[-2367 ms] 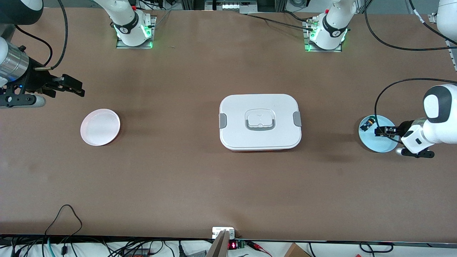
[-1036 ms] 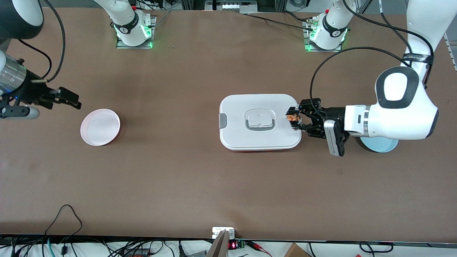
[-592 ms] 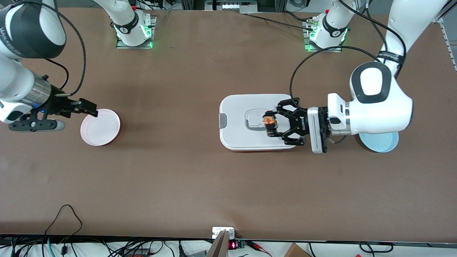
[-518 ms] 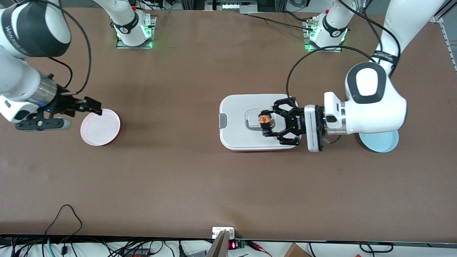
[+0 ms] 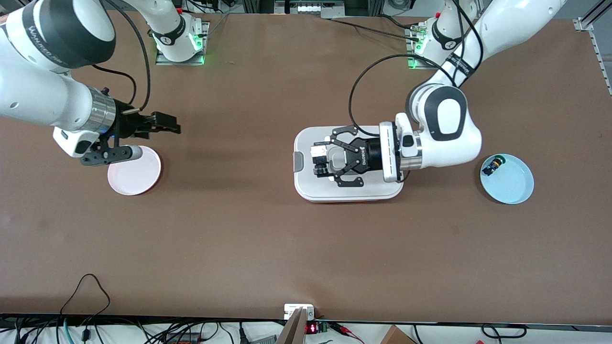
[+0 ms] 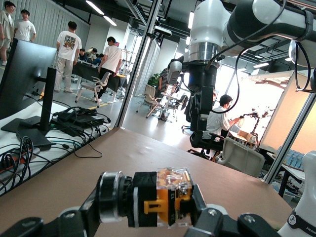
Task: Transfer orange switch to right arm and place
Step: 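Carry the switch over the white box while the right gripper approaches, then move the right gripper to the switch held by the left gripper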
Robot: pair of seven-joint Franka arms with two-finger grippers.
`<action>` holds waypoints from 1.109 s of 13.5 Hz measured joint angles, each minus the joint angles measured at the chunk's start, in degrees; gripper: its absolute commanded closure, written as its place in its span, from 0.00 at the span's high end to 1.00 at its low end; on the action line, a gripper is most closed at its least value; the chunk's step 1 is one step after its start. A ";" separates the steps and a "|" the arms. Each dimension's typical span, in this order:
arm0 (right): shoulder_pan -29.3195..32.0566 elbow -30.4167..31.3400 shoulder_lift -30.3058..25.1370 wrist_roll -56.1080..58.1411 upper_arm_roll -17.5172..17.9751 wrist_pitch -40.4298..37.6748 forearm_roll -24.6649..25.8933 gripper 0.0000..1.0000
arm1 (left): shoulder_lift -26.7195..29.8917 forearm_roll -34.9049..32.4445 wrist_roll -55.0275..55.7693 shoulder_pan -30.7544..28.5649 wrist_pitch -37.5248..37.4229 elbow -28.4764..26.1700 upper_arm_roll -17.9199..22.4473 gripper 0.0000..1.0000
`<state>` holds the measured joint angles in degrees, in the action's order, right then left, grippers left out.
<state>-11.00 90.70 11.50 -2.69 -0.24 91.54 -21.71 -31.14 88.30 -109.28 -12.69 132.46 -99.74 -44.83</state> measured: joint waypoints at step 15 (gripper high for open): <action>-7.33 0.10 15.66 11.00 0.24 11.40 -61.86 1.00 | 0.01 0.55 -1.38 -0.16 0.03 -0.22 -0.09 0.16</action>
<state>-18.33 90.80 27.15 8.31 0.00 102.94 -83.58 -31.14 88.85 -110.66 -12.85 132.49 -99.96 -44.92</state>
